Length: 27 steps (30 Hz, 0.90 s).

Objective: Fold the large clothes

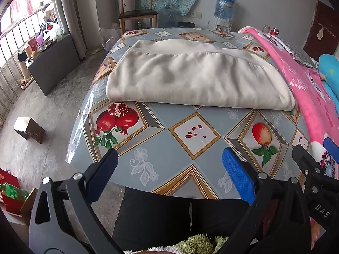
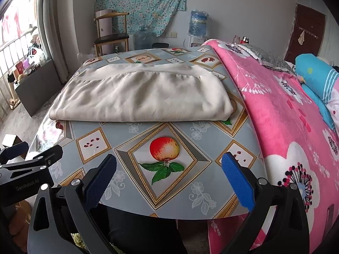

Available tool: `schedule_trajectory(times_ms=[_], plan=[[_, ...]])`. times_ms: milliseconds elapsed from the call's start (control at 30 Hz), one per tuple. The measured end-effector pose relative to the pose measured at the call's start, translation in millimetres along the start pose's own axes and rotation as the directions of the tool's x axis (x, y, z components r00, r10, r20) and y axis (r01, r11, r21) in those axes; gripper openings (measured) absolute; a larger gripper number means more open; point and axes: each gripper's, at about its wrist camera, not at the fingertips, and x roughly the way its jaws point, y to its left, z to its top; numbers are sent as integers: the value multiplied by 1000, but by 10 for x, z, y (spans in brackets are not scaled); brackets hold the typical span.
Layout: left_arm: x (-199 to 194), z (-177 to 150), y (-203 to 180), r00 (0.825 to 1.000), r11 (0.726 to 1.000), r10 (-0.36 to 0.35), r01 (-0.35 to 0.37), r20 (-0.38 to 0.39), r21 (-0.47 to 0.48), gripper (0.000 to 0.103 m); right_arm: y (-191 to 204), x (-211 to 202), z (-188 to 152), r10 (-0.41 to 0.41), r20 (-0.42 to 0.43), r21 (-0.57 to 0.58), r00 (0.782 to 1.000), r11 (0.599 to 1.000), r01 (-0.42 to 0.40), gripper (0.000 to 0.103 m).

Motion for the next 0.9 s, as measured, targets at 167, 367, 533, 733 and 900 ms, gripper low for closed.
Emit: schedule_trajectory(times_ms=[167,367,533,733,900], plan=[[3,-5,-17,1000,1000,-6,6,-7,3,95,-25,-17,7,-9,-1,7,1000,1000,9,97],[4,-11,-42,1000,1000,-8,8,-12,6,95,-53,-5,9,-11,-4,15,1000,1000,11,97],[14,-8,-51,1000,1000,-9,9,-18,4,95,-58,0,7,-11,-4,13,1000,1000,11,97],[19,-11,-52,1000,1000,-9,9,-17,6,95,-54,4,6,-12,-5,13,1000,1000,12,97],[19,-4,-48,1000,1000,-9,9,-17,6,95,-62,14,7,-14,-7,10,1000,1000,14,97]])
